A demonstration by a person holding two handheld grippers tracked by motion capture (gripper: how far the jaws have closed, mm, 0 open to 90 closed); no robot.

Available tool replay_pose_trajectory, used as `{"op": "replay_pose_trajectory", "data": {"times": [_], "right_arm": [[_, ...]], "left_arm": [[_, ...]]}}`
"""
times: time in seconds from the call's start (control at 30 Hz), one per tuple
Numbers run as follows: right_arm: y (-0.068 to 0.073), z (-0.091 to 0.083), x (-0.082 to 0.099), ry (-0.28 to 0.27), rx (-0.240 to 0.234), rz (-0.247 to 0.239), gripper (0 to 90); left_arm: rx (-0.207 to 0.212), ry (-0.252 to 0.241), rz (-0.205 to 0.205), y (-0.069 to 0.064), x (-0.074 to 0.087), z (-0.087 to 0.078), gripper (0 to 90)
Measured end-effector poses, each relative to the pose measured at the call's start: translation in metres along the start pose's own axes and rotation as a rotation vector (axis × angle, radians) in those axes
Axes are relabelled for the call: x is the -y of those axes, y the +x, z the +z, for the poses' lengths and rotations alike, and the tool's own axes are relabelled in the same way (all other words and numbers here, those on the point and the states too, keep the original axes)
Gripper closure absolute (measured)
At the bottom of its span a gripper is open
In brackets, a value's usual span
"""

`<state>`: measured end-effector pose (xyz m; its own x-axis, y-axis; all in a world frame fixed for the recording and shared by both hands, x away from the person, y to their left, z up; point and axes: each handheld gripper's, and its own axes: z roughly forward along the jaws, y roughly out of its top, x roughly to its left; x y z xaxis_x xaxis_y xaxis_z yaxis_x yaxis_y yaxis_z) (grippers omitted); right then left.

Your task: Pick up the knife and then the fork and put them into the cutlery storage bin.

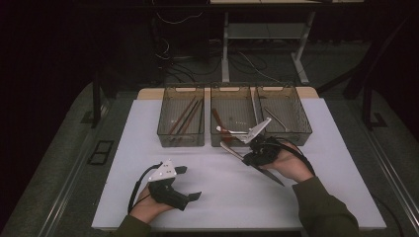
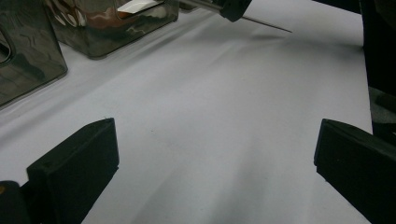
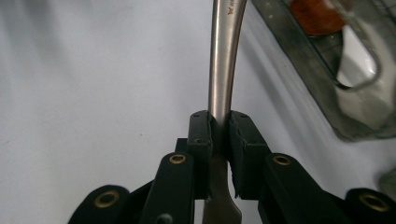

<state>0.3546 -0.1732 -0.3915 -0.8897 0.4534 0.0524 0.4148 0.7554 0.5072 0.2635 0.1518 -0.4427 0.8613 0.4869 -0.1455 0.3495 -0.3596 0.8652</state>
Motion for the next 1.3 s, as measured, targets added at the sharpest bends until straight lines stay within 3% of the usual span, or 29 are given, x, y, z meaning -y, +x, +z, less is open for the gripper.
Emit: {"op": "replay_pose_trajectory", "data": {"times": [0.4, 0.67, 1.3], "right_arm": [[-0.008, -0.025, 0.017, -0.149, 0.003, 0.09, 79.0], [-0.017, -0.039, 0.027, -0.249, 0.007, 0.117, 79.0], [-0.038, -0.076, 0.046, -0.397, 0.111, 0.205, 79.0]], "left_arm": [[0.001, 0.003, 0.007, -0.001, 0.0, -0.001, 0.0], [-0.002, -0.001, 0.0, -0.001, 0.0, -0.001, 0.0], [-0.002, 0.0, -0.003, 0.0, 0.0, -0.001, 0.0]]}}
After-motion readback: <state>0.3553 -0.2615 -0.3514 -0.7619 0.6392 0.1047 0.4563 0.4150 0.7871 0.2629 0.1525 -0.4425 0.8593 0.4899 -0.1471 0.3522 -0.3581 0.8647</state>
